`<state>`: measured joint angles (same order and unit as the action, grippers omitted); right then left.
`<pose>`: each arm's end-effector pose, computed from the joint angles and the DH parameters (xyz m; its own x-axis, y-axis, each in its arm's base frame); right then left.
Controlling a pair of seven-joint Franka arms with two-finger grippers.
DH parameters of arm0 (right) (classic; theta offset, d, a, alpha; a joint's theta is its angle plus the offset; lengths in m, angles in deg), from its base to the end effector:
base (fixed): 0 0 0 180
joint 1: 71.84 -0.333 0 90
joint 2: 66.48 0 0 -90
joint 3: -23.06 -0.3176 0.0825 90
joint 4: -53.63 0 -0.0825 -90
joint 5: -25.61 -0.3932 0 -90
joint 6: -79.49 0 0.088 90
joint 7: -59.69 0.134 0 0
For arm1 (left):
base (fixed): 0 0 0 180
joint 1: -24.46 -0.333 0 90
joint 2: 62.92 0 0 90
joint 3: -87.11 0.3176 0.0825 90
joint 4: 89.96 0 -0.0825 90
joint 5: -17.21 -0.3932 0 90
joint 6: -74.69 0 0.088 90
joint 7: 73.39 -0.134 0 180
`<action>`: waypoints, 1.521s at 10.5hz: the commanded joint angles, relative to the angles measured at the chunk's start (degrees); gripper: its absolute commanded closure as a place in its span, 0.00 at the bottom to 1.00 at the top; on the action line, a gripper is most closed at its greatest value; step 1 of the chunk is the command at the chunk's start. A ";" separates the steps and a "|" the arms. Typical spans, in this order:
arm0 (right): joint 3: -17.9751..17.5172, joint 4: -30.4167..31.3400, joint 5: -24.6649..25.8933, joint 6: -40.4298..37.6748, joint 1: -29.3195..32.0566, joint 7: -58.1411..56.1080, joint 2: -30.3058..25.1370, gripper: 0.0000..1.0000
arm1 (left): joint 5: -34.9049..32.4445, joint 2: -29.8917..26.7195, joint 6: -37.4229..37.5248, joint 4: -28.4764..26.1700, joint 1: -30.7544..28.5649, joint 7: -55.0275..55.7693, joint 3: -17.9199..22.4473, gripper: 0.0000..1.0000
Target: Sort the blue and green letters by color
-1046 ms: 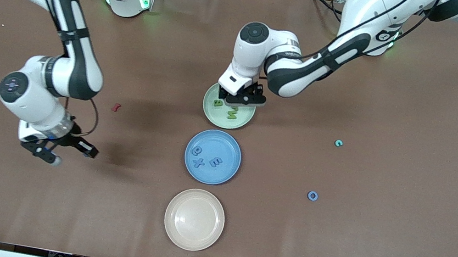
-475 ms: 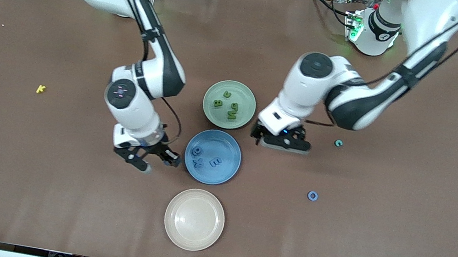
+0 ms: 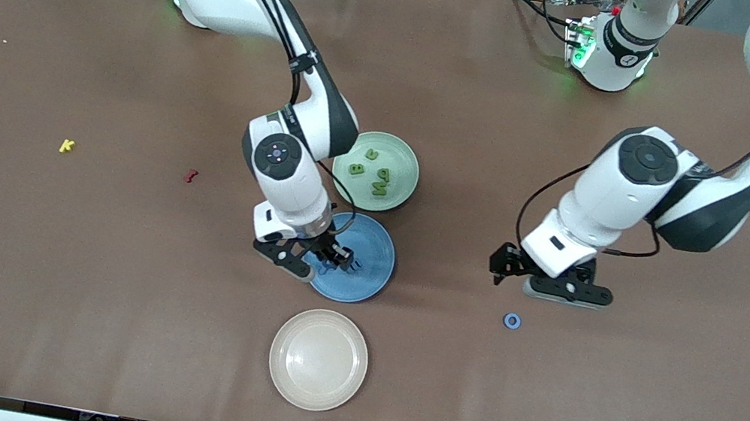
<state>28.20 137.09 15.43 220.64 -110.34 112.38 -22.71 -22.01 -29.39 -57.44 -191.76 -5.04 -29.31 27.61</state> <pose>0.6267 0.4305 0.2259 0.9018 -0.4241 0.0826 -0.3951 -0.8868 -0.2398 0.6315 -0.2512 0.3574 0.9633 0.0007 0.2684 -0.0287 -0.9940 0.1055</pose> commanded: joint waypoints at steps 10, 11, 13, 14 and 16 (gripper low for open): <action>11.21 0.71 0.25 -23.27 16.04 -34.96 -9.99 0.00 | 36.05 -19.20 18.88 9.94 27.10 -35.18 46.35 0.00; 11.21 2.56 0.60 -23.63 19.21 -38.95 -12.89 0.00 | 36.41 -19.91 24.07 12.14 28.17 -35.72 49.01 0.00; 11.03 5.73 6.02 -27.22 24.15 -45.99 -19.04 0.00 | 37.29 -23.15 29.03 13.74 30.28 -35.73 53.06 0.00; 11.03 6.35 7.70 -29.50 25.73 -48.37 -22.11 0.00 | 37.29 -25.00 30.08 13.57 31.43 -35.64 54.65 0.00; 11.12 6.27 8.51 -36.08 27.94 -49.62 -27.92 0.00 | 37.20 -26.85 31.67 13.48 32.41 -35.81 56.77 0.00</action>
<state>40.51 139.28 22.08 189.38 -84.06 64.06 -41.98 13.71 -53.75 -27.70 -177.75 25.51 -63.58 81.52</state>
